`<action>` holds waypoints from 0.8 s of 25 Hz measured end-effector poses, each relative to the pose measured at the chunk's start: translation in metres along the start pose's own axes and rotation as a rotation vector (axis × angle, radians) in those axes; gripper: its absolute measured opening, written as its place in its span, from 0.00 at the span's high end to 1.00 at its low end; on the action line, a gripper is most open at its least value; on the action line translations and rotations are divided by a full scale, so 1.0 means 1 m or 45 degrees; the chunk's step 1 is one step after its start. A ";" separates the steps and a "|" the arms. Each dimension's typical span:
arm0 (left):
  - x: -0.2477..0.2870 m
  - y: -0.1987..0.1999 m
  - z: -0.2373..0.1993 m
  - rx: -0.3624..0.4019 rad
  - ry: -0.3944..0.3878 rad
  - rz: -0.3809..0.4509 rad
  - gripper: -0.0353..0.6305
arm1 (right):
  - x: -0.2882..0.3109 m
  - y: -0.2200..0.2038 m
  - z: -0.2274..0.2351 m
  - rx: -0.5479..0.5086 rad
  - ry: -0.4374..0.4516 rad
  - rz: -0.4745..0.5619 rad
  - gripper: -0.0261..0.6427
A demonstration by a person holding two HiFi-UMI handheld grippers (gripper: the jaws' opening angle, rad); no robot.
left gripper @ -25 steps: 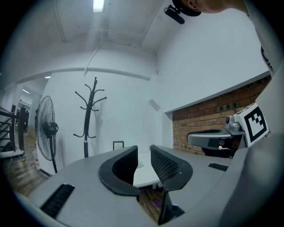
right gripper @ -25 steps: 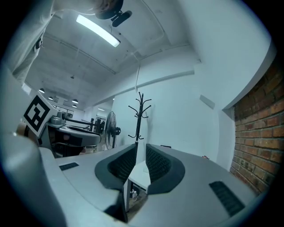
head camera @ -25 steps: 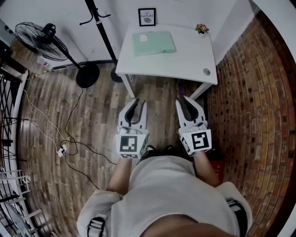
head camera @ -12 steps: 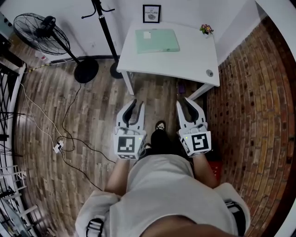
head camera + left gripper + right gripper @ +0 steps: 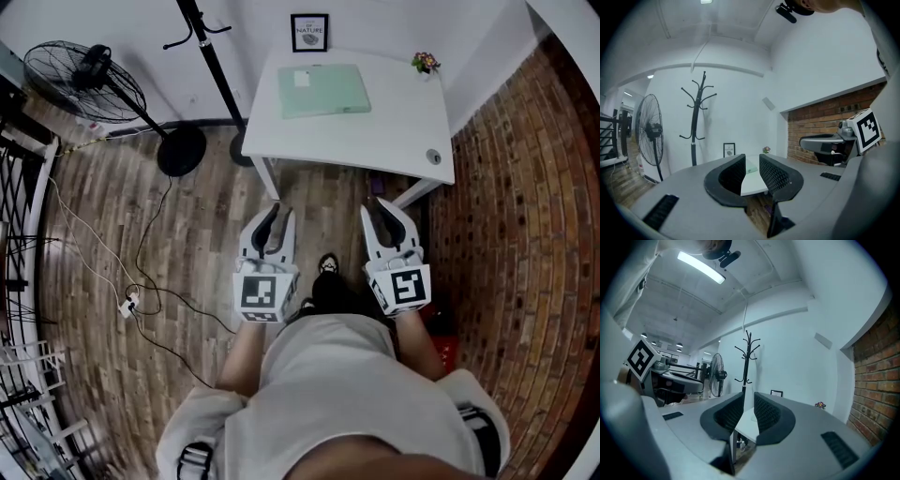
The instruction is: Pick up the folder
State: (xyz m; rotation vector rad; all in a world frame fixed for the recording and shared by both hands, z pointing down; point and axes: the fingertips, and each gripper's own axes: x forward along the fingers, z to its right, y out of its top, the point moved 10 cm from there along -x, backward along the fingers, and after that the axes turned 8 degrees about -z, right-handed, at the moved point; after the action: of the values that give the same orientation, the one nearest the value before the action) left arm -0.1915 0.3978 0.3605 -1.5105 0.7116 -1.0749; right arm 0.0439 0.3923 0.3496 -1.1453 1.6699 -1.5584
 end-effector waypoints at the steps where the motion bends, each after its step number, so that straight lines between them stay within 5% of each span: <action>1: 0.006 0.001 -0.001 -0.002 -0.009 -0.006 0.82 | 0.004 -0.001 0.004 0.005 -0.001 -0.007 0.86; 20: 0.129 0.031 -0.023 -0.022 -0.017 -0.097 0.82 | 0.098 -0.013 0.098 0.057 0.050 -0.036 0.86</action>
State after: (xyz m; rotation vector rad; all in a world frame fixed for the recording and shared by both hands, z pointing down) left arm -0.1561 0.2680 0.3621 -1.5687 0.6601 -1.1176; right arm 0.0855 0.2604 0.3615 -1.1264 1.6421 -1.6374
